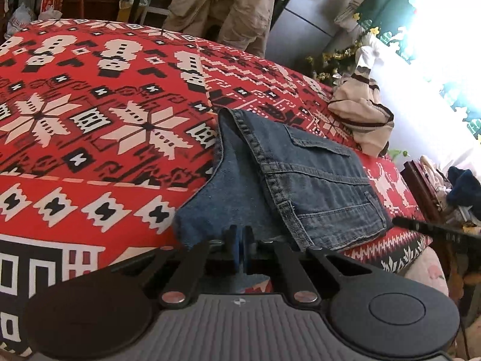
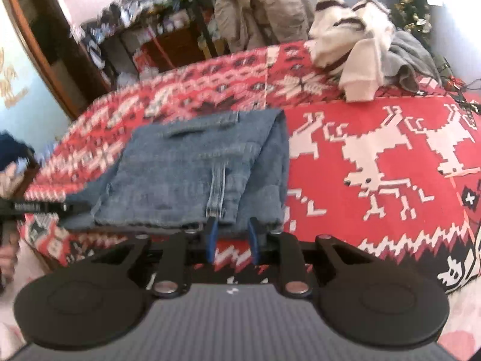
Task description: Fold clothes
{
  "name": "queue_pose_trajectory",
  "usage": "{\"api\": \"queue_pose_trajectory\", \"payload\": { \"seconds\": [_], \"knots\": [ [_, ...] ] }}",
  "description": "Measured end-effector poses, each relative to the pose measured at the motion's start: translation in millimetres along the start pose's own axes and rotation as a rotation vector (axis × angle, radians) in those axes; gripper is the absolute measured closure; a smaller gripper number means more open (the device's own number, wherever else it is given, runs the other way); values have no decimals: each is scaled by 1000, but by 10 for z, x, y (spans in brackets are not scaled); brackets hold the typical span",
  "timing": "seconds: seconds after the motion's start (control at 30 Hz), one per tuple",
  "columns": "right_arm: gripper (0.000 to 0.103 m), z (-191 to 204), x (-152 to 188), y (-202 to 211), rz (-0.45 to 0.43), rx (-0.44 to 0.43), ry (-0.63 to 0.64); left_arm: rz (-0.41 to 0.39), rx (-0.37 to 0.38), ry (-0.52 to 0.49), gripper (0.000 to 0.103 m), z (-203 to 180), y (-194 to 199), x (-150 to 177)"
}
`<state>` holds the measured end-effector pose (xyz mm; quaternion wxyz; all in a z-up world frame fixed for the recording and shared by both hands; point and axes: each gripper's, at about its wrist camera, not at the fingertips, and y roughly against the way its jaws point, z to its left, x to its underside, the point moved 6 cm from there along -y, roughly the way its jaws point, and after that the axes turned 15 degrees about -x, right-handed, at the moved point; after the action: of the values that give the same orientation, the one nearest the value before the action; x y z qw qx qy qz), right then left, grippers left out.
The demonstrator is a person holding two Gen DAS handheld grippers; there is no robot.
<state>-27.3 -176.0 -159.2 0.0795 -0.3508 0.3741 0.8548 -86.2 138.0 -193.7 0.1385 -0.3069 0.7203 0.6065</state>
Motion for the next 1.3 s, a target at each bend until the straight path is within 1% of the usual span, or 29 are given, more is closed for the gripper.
{"api": "queue_pose_trajectory", "payload": {
  "seconds": [0.03,0.13,0.17,0.27,0.37,0.43,0.47,0.57,0.63,0.73,0.8,0.87,1.0,1.1,1.17,1.2,1.27,1.3],
  "knots": [
    [92,-26,-49,3,-16,14,-1,3,1,5,99,1,-9,0],
    [94,-128,-217,-170,-23,64,22,11,4,22,99,2,-37,0],
    [95,-157,-257,-240,-11,74,31,8,2,14,99,-5,-35,2],
    [99,-201,-249,-484,70,136,134,-1,4,2,99,-4,-15,20],
    [102,-271,-240,-440,62,126,116,-3,9,10,99,13,5,26],
    [103,-322,-227,-373,58,139,89,-2,2,12,99,13,24,11],
    [99,-349,-222,-336,54,152,75,-2,-4,12,99,9,38,1],
    [99,-335,-288,-236,13,137,66,-40,-11,17,97,-30,122,-94],
    [99,-280,-355,-272,10,138,108,-66,-7,24,96,-58,137,-173],
    [99,-215,-422,-475,56,143,182,-54,-9,26,96,-102,64,-235],
    [100,-218,-430,-648,90,152,232,-54,-16,3,96,-148,34,-229],
    [100,-223,-452,-709,86,164,284,-46,-20,-15,96,-174,21,-181],
    [98,-376,-511,-670,74,223,236,-27,-28,-15,96,-148,-2,-91],
    [98,-349,-560,-566,33,160,218,-33,-24,4,96,-115,-2,-121],
    [98,-286,-560,-580,52,135,256,-38,-23,19,96,-96,-15,-179],
    [98,-272,-554,-627,69,133,274,-38,-29,13,96,-99,-25,-201],
    [99,-308,-552,-751,96,155,298,-38,-40,2,96,-106,-42,-242],
    [99,-334,-563,-791,92,166,307,-41,-44,-10,96,-113,-35,-245]
  ]
}}
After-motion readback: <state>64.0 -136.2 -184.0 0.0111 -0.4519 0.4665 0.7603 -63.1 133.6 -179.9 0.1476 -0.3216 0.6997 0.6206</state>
